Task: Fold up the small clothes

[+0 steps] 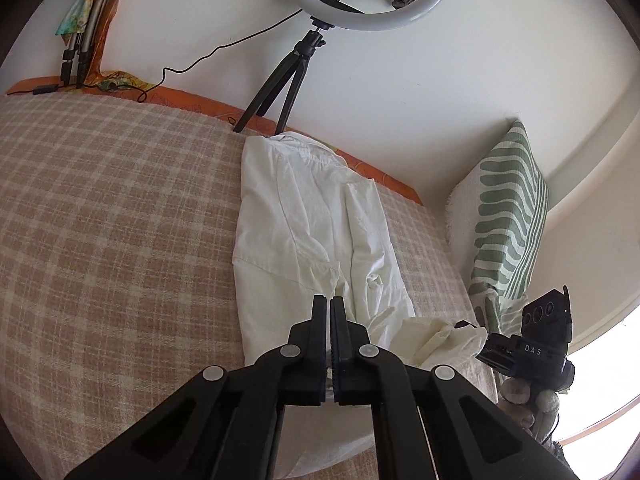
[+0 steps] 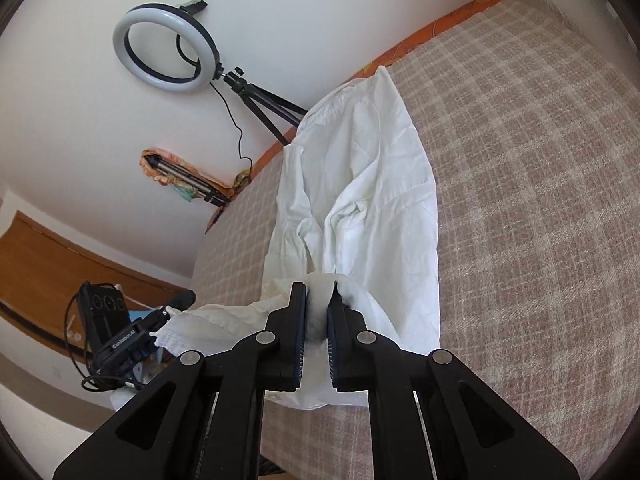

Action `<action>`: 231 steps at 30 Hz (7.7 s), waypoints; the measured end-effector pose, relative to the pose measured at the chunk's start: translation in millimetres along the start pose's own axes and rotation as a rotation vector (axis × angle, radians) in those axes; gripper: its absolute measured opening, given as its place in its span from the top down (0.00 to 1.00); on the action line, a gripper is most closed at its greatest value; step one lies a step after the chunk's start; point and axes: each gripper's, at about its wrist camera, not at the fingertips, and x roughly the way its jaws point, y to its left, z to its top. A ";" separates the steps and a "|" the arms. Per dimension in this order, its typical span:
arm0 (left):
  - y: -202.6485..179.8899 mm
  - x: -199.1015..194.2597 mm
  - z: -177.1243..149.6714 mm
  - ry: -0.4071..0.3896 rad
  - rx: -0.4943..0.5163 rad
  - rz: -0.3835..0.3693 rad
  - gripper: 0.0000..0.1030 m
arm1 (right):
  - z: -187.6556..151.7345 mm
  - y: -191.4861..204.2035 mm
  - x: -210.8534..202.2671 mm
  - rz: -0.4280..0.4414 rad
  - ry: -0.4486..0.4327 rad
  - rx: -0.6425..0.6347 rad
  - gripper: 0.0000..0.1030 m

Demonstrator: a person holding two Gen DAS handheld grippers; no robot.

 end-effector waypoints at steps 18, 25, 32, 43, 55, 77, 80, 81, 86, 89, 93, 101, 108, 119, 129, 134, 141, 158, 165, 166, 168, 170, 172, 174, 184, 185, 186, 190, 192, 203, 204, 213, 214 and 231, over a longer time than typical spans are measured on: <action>59.9 2.8 -19.3 0.038 -0.136 0.054 0.49 | 17.8 -16.5 16.2 -0.061 0.052 -0.032 0.71; 60.0 20.5 -56.4 0.152 -0.142 0.033 0.49 | 9.9 -19.8 -8.1 -0.080 0.005 -0.052 0.47; 34.6 32.2 -60.5 0.144 -0.031 0.074 0.54 | -1.6 3.4 14.4 -0.170 0.060 -0.207 0.50; 22.1 37.9 -49.7 0.114 0.046 0.017 0.92 | -9.4 4.9 23.5 -0.169 0.098 -0.262 0.87; 20.6 40.2 -38.8 0.084 0.033 -0.112 0.95 | -11.2 3.9 22.2 -0.095 0.123 -0.238 0.90; 33.9 66.9 -38.1 0.086 0.153 0.053 0.87 | -21.5 -12.3 11.7 0.025 0.224 -0.300 0.49; 30.1 67.0 -39.5 0.077 0.182 0.084 0.87 | -33.5 -7.8 25.9 -0.043 0.276 -0.352 0.50; 28.3 66.3 -40.1 0.072 0.196 0.098 0.87 | -35.9 -9.2 29.1 -0.034 0.288 -0.340 0.57; 21.7 62.6 -39.5 0.043 0.255 0.158 0.83 | -44.6 -10.0 27.3 0.005 0.346 -0.359 0.88; 20.4 60.3 -37.9 0.035 0.259 0.177 0.76 | -46.8 -18.1 31.1 -0.028 0.359 -0.334 0.84; 11.4 40.4 -34.5 -0.024 0.275 0.196 0.76 | -37.5 -11.4 18.5 -0.025 0.309 -0.363 0.78; -24.2 28.4 -47.1 -0.035 0.343 0.089 0.75 | -4.0 -21.5 17.1 -0.009 0.200 -0.254 0.69; -15.1 60.3 -67.3 0.077 0.324 0.119 0.75 | 8.1 -14.3 41.0 -0.143 0.142 -0.320 0.88; -10.6 50.1 -71.5 0.055 0.328 0.142 0.75 | 23.0 3.5 22.9 -0.393 -0.040 -0.409 0.86; -2.8 51.9 -65.5 0.043 0.310 0.165 0.75 | 15.5 20.8 41.1 -0.313 -0.013 -0.458 0.86; 0.2 66.8 -52.3 0.049 0.329 0.246 0.70 | 2.2 21.3 70.9 -0.394 0.076 -0.526 0.86; 21.1 62.3 -25.3 0.022 0.206 0.234 0.62 | 15.1 15.7 61.0 -0.361 0.079 -0.461 0.86; 82.1 121.4 112.7 0.017 0.058 0.149 0.45 | 127.3 29.3 72.7 -0.338 -0.005 -0.429 0.57; 100.5 174.4 142.0 0.042 0.050 0.182 0.54 | 184.1 -3.7 121.7 -0.261 0.004 -0.297 0.57; 100.5 179.4 145.2 0.042 0.059 0.174 0.54 | 189.2 -8.2 128.1 -0.246 0.006 -0.284 0.57; 98.0 188.5 150.5 0.044 0.084 0.173 0.54 | 199.3 -15.1 141.5 -0.216 0.020 -0.270 0.57; 94.9 197.0 156.2 0.048 0.101 0.169 0.54 | 207.5 -18.1 155.6 -0.209 0.046 -0.274 0.57; 92.1 204.6 161.8 0.052 0.103 0.157 0.54 | 213.2 -19.9 167.9 -0.210 0.071 -0.291 0.57; 90.1 212.6 169.0 0.058 0.099 0.141 0.54 | 215.6 -20.2 177.5 -0.212 0.088 -0.304 0.57; 81.7 227.8 174.1 0.046 0.056 0.067 0.93 | 223.7 -28.4 192.1 -0.197 0.101 -0.286 0.96; 81.7 223.9 174.3 0.028 0.053 0.059 0.94 | 224.2 -27.4 190.5 -0.201 0.097 -0.293 0.97; 81.0 219.7 174.3 0.014 0.053 0.056 0.96 | 225.1 -25.5 187.5 -0.201 0.091 -0.300 0.98; 69.2 204.5 174.0 -0.019 0.072 0.051 0.98 | 224.0 -15.4 172.1 -0.197 0.060 -0.328 0.99; 62.5 194.9 172.5 -0.025 0.086 0.044 0.99 | 223.0 -8.4 162.1 -0.186 0.044 -0.335 0.99; 20.2 119.0 146.5 -0.086 0.127 0.015 0.99 | 196.2 46.3 84.8 -0.170 -0.050 -0.392 1.00; 17.7 110.8 142.4 -0.090 0.133 0.017 0.99 | 191.2 51.6 78.8 -0.165 -0.057 -0.396 1.00; 2.2 46.2 97.0 -0.111 0.148 0.007 0.99 | 137.3 87.4 33.2 -0.180 -0.076 -0.444 1.00; -0.6 38.3 89.0 -0.111 0.152 0.005 0.99 | 131.0 90.0 28.2 -0.182 -0.078 -0.449 1.00; 7.2 -12.8 -53.0 0.015 0.179 -0.004 0.99 | -5.7 70.5 -7.5 -0.228 0.014 -0.475 1.00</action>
